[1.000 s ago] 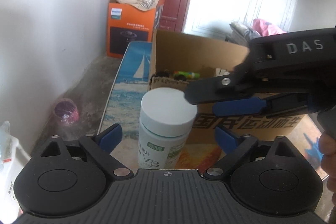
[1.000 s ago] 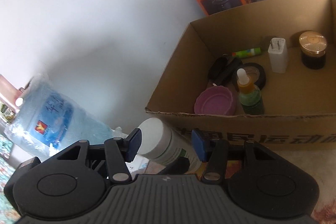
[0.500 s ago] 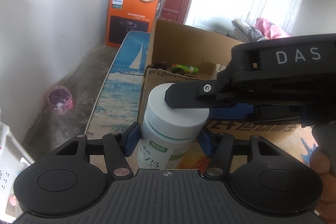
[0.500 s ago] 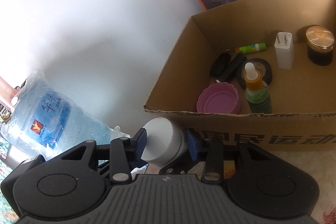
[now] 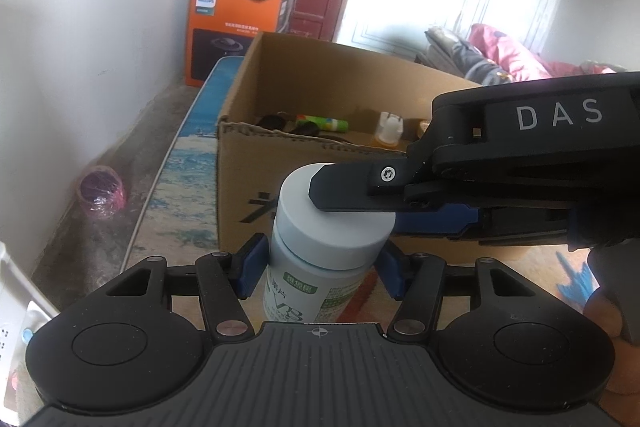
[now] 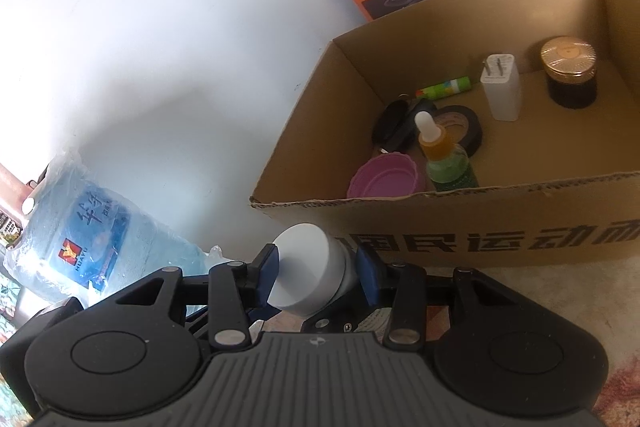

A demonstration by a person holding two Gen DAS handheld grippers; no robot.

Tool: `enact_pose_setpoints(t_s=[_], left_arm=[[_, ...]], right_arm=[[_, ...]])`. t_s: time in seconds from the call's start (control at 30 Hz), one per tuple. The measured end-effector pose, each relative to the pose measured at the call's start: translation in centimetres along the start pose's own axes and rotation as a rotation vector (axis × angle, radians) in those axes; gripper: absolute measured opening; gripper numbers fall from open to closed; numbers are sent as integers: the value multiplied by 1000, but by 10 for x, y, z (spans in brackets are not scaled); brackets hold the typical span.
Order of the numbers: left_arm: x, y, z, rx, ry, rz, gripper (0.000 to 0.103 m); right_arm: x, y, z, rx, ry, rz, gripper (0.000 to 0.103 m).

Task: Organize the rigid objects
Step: 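Grasp the white pill bottle by its cap with the right gripper, then lift the white bottle and carry it over the box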

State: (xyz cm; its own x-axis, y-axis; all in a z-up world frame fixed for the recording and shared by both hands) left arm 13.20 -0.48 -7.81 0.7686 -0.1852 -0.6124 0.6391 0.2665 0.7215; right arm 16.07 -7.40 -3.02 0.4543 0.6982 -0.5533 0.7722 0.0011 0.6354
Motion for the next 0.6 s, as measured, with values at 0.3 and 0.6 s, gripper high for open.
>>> enact_pose_setpoints(t_s=[0.3,0.6], left_arm=[[0,-5,13,17,-9,-9,58],[2,-7,24,24,-30,-23,58]], right_arm=[[-12,-4,8,15,-13,14,47],[-25,-6,21,35,-25,32,47]])
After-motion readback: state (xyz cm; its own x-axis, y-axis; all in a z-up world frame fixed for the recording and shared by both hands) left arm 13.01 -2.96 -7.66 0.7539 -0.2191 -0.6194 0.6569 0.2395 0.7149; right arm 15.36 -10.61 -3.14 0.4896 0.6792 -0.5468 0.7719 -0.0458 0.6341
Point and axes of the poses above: each gripper's, at about its wrist camera, not at the fingertips, and x roughly the way its jaws point, z to its right, y to its top, the point moved 9 cm from there along x, roughly the way its jaws point, and after that the axes turned 9 degrees about -x, right-handed, at the moved point
